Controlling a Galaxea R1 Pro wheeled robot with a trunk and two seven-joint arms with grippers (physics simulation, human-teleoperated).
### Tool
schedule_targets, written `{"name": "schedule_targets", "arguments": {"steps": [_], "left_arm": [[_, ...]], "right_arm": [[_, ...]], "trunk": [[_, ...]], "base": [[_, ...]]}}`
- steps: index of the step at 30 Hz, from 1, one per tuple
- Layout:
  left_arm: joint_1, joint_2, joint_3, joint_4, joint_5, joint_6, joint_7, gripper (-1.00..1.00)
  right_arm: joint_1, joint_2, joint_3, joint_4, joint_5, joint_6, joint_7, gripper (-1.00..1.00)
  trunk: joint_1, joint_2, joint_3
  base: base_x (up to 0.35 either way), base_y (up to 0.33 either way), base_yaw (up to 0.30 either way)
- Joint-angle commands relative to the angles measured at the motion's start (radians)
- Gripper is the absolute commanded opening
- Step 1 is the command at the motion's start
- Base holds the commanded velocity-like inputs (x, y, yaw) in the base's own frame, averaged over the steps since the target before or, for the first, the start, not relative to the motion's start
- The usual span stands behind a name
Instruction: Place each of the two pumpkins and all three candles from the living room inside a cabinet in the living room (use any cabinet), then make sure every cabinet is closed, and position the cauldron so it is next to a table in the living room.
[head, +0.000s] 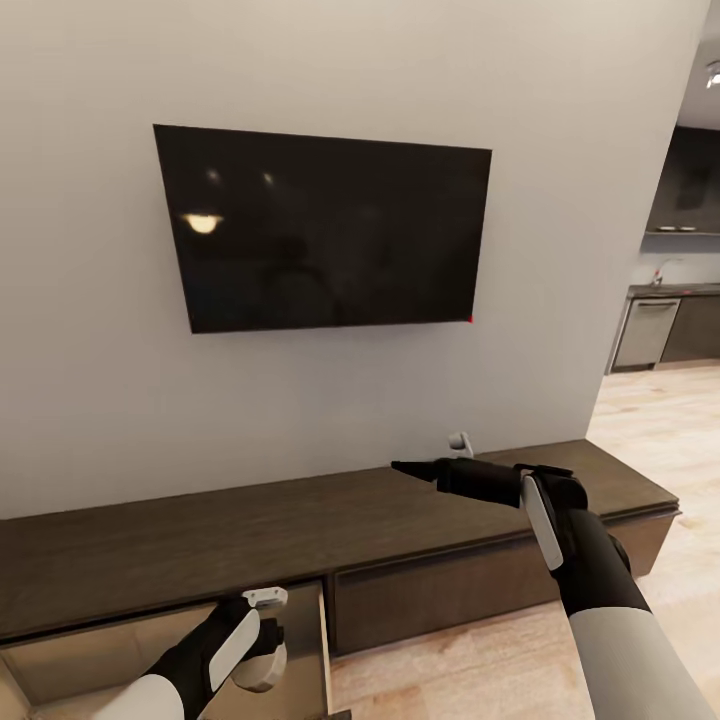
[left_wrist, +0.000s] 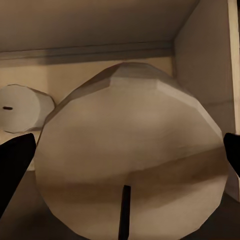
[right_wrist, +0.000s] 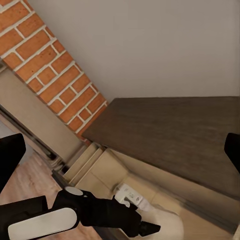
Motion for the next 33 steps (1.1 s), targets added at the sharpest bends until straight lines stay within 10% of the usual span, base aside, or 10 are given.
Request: {"name": "schedule_targets", "arguments": {"steps": [1, 33], "left_arm": [[-0.001, 0.001, -0.005, -0.002, 0.008, 0.002, 0.008, -1.0], [-0.001, 0.004, -0.002, -0.003, 0.008, 0.002, 0.008, -1.0]], "right_arm": [[-0.001, 0.0, 0.0, 0.0, -0.001, 0.004, 0.002, 1.0], [-0.001, 0.0, 0.0, 0.003, 0.0, 0.001, 0.004, 1.0]], "trunk": [[0.004, -0.008, -0.004], [0.126, -0.232, -0.105]], "base": [[0.0, 0.0, 0.0], [0.0, 0.0, 0.0]]}}
